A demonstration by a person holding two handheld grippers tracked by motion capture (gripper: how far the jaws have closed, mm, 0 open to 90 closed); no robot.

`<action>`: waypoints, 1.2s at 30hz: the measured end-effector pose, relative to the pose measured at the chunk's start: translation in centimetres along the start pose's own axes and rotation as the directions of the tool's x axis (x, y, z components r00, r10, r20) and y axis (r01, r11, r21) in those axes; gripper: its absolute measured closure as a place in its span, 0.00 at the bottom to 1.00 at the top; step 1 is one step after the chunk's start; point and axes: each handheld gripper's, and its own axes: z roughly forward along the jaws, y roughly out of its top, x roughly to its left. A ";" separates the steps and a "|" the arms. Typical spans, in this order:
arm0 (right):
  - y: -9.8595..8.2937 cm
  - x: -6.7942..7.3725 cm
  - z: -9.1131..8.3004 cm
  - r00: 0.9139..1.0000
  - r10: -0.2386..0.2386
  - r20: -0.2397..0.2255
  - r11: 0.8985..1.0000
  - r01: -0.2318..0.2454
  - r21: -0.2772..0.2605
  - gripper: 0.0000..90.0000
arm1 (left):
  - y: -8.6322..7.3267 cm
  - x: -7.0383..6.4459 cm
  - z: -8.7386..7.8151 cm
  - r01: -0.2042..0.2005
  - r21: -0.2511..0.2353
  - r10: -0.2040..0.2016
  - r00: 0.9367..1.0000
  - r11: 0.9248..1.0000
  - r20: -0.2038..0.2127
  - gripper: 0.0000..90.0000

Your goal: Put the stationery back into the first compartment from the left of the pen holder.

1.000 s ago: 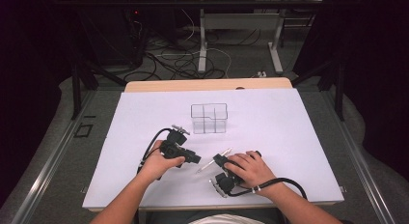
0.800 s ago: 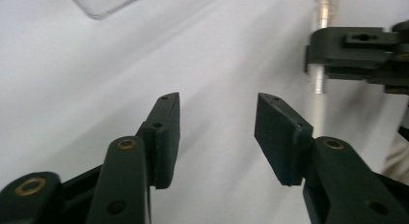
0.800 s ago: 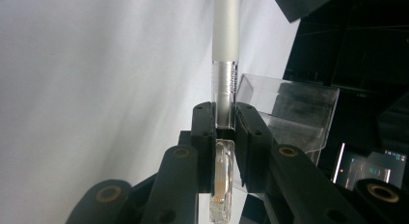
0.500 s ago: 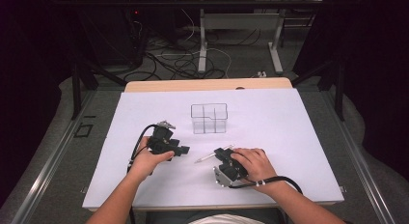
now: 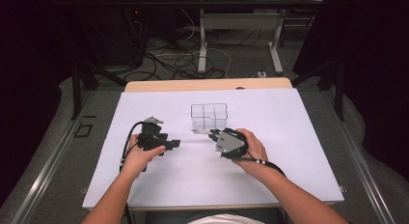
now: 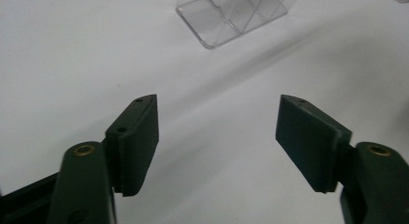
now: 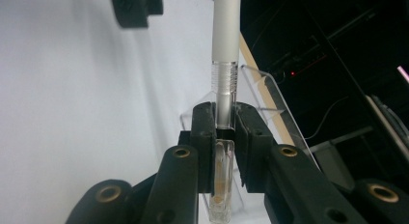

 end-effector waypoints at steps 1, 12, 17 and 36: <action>0.1 -0.3 0.2 1.000 0.030 -0.001 0.999 -0.030 -0.018 0.88 | 0.0 0.1 0.0 -0.002 -0.008 0.002 1.000 1.000 -0.010 0.29; 1.8 -3.7 1.8 0.949 0.313 -0.025 0.937 -0.313 -0.155 0.89 | 0.0 0.7 -0.5 -0.022 -0.056 0.019 0.998 0.998 -0.056 0.17; 2.3 -4.9 2.9 0.904 0.426 -0.035 0.882 -0.424 -0.208 0.89 | 0.1 0.5 -0.5 -0.040 -0.068 0.035 0.997 0.997 -0.064 0.09; 1.6 -6.6 7.3 0.767 0.641 -0.007 0.741 -0.622 -0.253 0.88 | -0.2 0.9 -0.3 -0.045 -0.094 0.033 0.992 0.995 -0.123 0.00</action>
